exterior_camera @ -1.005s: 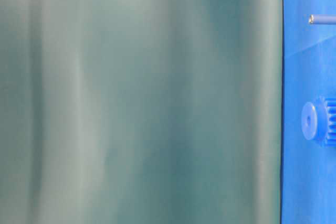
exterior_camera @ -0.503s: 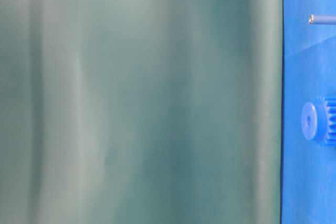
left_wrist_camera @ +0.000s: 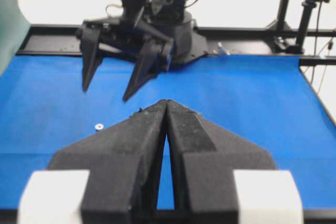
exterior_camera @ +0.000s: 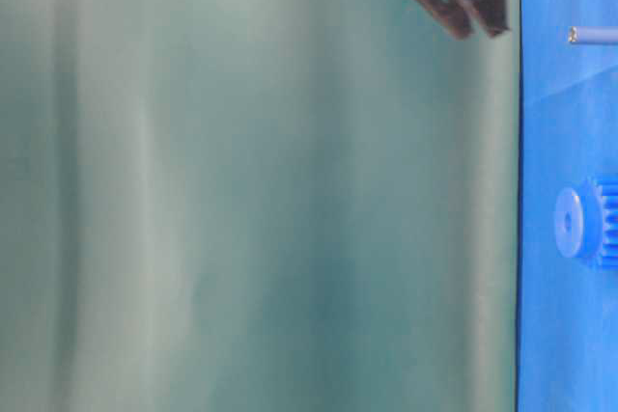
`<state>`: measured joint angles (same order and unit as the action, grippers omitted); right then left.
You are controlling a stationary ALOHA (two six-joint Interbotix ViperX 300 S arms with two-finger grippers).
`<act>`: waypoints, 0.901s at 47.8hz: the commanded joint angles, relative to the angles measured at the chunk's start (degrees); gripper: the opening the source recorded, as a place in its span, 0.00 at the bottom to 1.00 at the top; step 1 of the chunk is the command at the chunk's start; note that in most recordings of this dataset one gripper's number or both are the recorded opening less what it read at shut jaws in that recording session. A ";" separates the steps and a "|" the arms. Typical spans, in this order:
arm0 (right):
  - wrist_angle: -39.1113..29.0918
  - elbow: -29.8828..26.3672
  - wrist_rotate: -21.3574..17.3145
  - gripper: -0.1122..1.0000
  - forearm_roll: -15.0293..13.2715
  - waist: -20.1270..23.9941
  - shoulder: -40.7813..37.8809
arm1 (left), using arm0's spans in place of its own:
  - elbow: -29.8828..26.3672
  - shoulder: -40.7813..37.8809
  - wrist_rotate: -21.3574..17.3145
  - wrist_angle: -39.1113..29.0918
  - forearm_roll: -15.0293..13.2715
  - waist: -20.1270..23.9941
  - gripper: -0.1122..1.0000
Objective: Insert the shaft placed at a random location into the center hole of the small gear at another random location.
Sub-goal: 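Lower the open right gripper around the shaft and close on it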
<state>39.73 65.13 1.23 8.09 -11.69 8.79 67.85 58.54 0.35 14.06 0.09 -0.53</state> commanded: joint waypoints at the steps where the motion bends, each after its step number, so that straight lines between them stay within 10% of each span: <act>1: 2.46 -1.14 -0.09 0.80 1.76 -0.26 -2.99 | -0.53 -0.09 0.00 0.18 0.09 -0.09 0.10; 27: 5.63 -2.37 -0.97 0.76 3.52 -0.26 -10.99 | -0.35 -0.09 0.00 -0.44 0.09 -0.09 0.10; 43: 3.52 -3.52 -1.14 0.28 3.60 -0.26 -13.10 | -0.18 -0.09 0.09 -0.79 0.09 -0.09 0.10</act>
<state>43.33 62.40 0.18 11.51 -11.87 -4.66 68.12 58.71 0.35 13.01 0.09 -0.53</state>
